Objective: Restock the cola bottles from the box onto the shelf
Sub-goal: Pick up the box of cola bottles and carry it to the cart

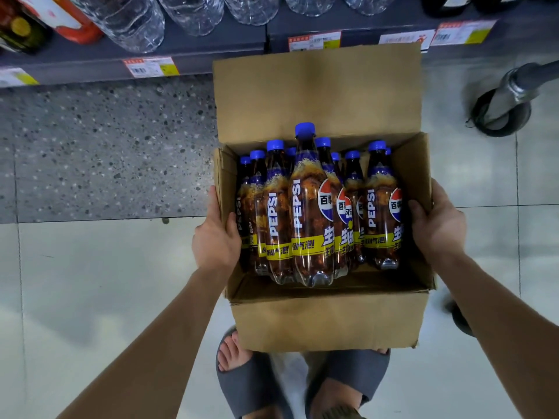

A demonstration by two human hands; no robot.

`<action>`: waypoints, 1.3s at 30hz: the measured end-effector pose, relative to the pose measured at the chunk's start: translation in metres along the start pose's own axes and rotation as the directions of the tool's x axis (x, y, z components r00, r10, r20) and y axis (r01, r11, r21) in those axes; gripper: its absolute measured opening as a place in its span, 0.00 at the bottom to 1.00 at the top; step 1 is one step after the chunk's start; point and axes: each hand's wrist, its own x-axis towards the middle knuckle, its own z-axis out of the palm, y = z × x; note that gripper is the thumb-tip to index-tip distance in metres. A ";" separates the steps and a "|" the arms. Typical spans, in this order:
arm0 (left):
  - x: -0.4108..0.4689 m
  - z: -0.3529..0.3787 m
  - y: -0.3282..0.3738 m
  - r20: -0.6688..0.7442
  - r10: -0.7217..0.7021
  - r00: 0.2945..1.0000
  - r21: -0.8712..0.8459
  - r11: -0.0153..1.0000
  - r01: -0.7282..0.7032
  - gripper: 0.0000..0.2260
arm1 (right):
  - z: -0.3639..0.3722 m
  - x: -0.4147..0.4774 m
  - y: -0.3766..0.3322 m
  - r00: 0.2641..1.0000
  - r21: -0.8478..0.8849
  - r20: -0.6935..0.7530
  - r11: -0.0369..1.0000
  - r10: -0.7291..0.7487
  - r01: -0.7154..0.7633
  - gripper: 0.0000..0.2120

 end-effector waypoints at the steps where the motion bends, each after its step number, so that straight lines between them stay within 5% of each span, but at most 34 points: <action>1: 0.001 0.001 -0.001 0.002 0.009 1.000 -0.010 1.000 -0.009 0.32 | 0.000 -0.001 0.000 1.000 0.003 0.000 1.000 -0.002 0.002 0.23; 18: -0.021 -0.043 -0.012 -0.004 0.039 0.999 -0.162 0.986 -0.039 0.27 | -0.023 -0.033 -0.008 1.000 0.066 0.012 0.998 0.018 -0.019 0.24; 34: -0.181 -0.298 0.056 -0.014 -0.011 1.000 -0.199 0.980 0.007 0.25 | -0.265 -0.186 -0.127 0.998 0.108 0.046 0.994 -0.030 0.025 0.25; 39: -0.250 -0.377 0.080 -0.044 -0.031 0.999 -0.329 0.944 0.014 0.28 | -0.340 -0.232 -0.155 0.997 0.121 0.038 0.991 -0.066 0.061 0.26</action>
